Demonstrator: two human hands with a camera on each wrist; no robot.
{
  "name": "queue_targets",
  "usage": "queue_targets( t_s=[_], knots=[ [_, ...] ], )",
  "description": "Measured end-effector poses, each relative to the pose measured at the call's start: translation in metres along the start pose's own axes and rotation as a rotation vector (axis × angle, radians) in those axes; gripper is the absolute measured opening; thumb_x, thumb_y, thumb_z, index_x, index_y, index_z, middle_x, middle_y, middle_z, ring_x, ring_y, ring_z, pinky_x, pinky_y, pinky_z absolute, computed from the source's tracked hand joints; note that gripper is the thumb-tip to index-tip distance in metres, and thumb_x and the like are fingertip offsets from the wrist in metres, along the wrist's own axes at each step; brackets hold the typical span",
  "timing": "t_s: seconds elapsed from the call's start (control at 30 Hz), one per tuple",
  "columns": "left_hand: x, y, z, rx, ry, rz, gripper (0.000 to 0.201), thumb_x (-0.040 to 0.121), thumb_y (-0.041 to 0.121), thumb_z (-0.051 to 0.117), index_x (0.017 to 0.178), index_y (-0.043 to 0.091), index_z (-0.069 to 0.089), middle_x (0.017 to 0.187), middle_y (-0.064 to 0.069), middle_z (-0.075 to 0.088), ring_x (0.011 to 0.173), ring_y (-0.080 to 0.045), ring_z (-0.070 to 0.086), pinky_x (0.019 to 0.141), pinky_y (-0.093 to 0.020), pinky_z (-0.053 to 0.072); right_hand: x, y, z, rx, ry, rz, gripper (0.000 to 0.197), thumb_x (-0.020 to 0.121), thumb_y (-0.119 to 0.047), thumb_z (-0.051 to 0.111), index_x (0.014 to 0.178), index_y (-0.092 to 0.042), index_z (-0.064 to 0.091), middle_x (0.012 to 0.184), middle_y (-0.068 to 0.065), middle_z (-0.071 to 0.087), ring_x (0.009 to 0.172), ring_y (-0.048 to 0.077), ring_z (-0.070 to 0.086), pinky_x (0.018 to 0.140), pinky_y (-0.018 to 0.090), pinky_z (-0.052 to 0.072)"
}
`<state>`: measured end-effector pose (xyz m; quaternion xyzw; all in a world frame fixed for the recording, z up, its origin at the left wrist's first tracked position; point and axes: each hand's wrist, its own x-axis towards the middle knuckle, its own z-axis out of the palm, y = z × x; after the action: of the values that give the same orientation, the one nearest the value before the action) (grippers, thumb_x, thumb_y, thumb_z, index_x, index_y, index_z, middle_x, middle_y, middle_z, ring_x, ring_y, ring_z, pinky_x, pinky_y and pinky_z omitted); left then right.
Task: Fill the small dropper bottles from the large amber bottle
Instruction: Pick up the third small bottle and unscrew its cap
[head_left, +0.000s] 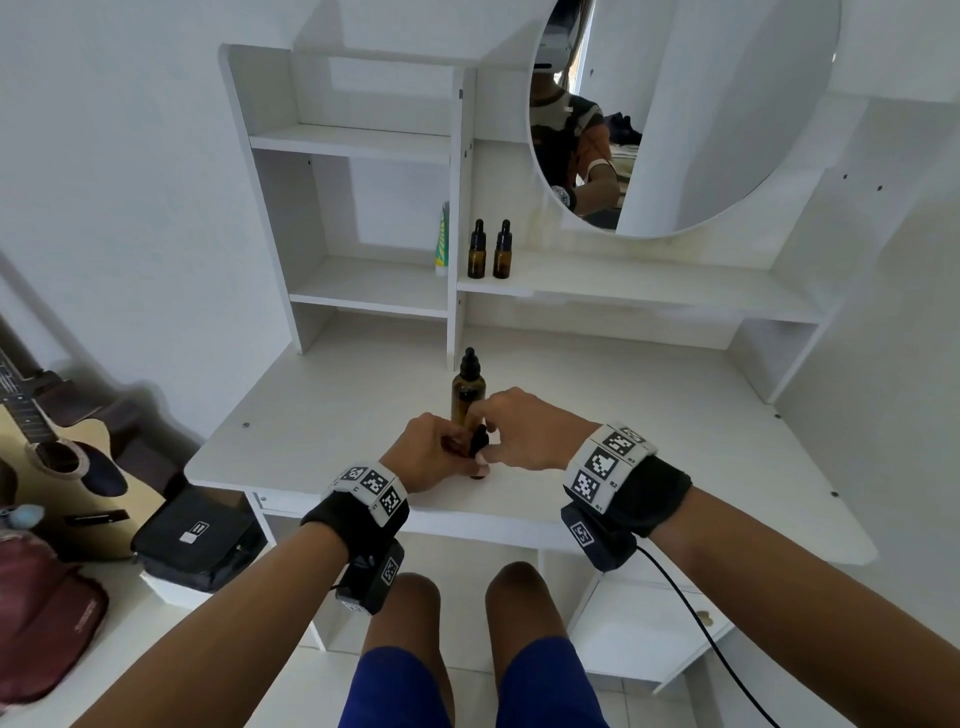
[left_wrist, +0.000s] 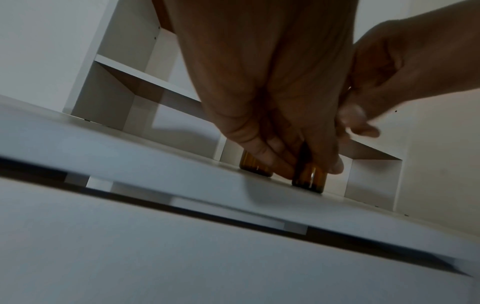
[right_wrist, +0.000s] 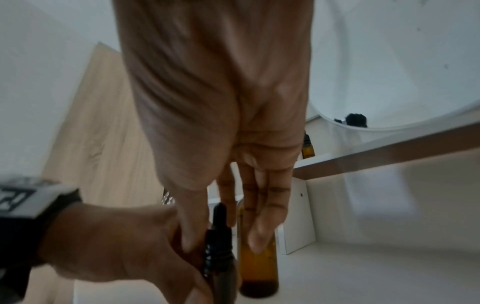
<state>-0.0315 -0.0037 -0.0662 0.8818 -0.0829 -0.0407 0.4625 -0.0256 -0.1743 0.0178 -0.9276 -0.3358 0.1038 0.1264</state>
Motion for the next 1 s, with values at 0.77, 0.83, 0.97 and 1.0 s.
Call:
queue_targets(
  t_s=[0.77, 0.83, 0.97, 1.0],
  knots=[
    [-0.002, -0.008, 0.007, -0.042, 0.042, 0.015, 0.014, 0.070, 0.019, 0.086, 0.079, 0.024, 0.076, 0.076, 0.008, 0.073, 0.068, 0.003, 0.065, 0.069, -0.012, 0.047, 0.001, -0.024, -0.006, -0.149, -0.035, 0.166, 0.023, 0.092, -0.026, 0.062, 0.110, -0.012, 0.060, 0.098, 0.006, 0.051, 0.082, 0.024, 0.055, 0.066, 0.030, 0.041],
    [-0.002, -0.010, 0.007, -0.049, 0.054, 0.003, 0.017, 0.069, 0.021, 0.086, 0.085, 0.020, 0.078, 0.081, 0.002, 0.075, 0.078, -0.008, 0.070, 0.076, -0.021, 0.054, 0.002, -0.024, 0.000, -0.145, -0.006, 0.204, 0.028, 0.095, -0.037, 0.059, 0.100, -0.009, 0.056, 0.095, 0.008, 0.054, 0.078, 0.023, 0.055, 0.065, 0.031, 0.041],
    [-0.002, -0.010, 0.009, -0.044, 0.072, -0.007, 0.017, 0.069, 0.022, 0.087, 0.082, 0.022, 0.077, 0.080, 0.004, 0.074, 0.072, -0.004, 0.067, 0.071, -0.016, 0.049, -0.001, -0.025, 0.002, -0.112, -0.005, 0.188, 0.012, 0.097, -0.019, 0.054, 0.101, -0.007, 0.057, 0.102, 0.013, 0.056, 0.078, 0.024, 0.053, 0.065, 0.031, 0.038],
    [-0.003, -0.010, 0.010, -0.041, 0.072, -0.002, 0.016, 0.069, 0.021, 0.086, 0.081, 0.022, 0.076, 0.079, 0.005, 0.074, 0.070, -0.002, 0.066, 0.069, -0.013, 0.047, -0.002, -0.024, 0.001, -0.093, -0.019, 0.170, 0.014, 0.096, -0.013, 0.053, 0.108, -0.009, 0.060, 0.104, 0.013, 0.055, 0.081, 0.025, 0.054, 0.066, 0.031, 0.039]
  ],
)
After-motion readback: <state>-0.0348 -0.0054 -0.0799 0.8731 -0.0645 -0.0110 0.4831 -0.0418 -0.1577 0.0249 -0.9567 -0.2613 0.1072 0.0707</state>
